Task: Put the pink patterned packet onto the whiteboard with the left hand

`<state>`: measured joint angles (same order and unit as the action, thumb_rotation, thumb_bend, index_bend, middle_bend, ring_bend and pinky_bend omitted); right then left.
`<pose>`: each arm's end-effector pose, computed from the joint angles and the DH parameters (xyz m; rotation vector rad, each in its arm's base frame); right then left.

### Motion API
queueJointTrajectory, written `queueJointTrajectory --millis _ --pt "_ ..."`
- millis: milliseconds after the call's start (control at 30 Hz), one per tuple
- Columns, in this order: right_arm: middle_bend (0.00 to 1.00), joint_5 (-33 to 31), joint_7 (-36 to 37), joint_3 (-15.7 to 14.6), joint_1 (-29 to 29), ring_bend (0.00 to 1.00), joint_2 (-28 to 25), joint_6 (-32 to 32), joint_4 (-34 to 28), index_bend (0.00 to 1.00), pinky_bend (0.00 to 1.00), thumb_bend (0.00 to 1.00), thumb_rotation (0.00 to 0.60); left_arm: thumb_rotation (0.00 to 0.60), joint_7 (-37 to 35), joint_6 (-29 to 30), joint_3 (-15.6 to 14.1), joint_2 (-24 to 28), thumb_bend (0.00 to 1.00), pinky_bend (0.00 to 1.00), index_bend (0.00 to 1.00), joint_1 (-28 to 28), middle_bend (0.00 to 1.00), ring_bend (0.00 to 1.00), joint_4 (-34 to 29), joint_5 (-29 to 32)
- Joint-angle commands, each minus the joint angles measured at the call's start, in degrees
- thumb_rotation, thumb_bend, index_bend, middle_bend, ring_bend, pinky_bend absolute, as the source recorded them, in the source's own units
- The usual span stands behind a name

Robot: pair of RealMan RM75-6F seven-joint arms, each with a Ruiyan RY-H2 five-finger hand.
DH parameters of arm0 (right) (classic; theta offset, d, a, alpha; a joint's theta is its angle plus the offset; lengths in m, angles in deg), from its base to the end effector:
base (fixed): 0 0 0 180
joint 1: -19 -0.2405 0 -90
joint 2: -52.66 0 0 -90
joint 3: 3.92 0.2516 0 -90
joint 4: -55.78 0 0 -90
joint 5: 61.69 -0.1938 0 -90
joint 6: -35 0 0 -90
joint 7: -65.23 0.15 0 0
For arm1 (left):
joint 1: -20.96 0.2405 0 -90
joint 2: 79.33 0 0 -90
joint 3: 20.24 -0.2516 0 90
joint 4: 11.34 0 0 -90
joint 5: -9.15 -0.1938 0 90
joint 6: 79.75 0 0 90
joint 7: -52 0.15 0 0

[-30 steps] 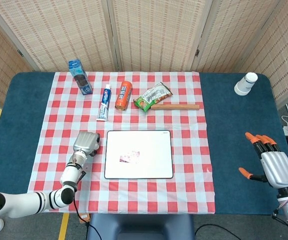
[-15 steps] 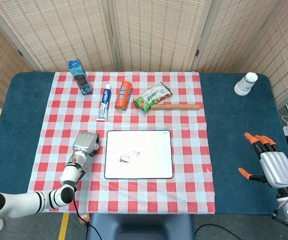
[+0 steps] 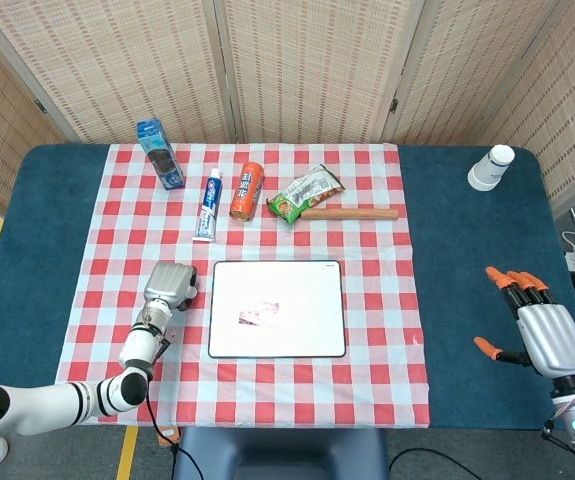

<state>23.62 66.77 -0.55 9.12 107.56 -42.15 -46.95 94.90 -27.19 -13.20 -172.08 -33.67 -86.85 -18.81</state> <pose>-0.2666 -0.2075 0.1870 1.4953 -0.9833 0.9235 -0.1688 0.3863 -0.0205 -1.7789 -0.9456 -0.4481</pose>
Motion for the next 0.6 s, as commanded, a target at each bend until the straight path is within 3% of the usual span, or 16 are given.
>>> queueJointTrajectory --millis 33,300,600 --pt "0.15 0.0 0.0 0.0 0.0 0.10 0.0 0.0 0.0 0.02 0.12 0.15 0.512 0.600 0.1 -0.1 0.0 0.0 0.32 1.00 0.49 0.0 1.00 1.00 0.1 0.1" --pt "0.15 0.0 0.1 0.0 -0.1 0.10 0.0 0.2 0.0 0.02 0.12 0.15 0.511 0.600 0.0 0.6 0.2 1.0 0.32 1.00 0.49 0.1 1.00 1.00 -1.3 -0.3" --pt "0.15 0.9 0.7 -0.3 -0.3 0.10 -0.2 0.2 0.0 0.02 0.12 0.15 0.512 0.600 4.9 3.7 2.1 2.2 0.32 1.00 0.49 -3.1 1.00 1.00 -8.2 1.7"
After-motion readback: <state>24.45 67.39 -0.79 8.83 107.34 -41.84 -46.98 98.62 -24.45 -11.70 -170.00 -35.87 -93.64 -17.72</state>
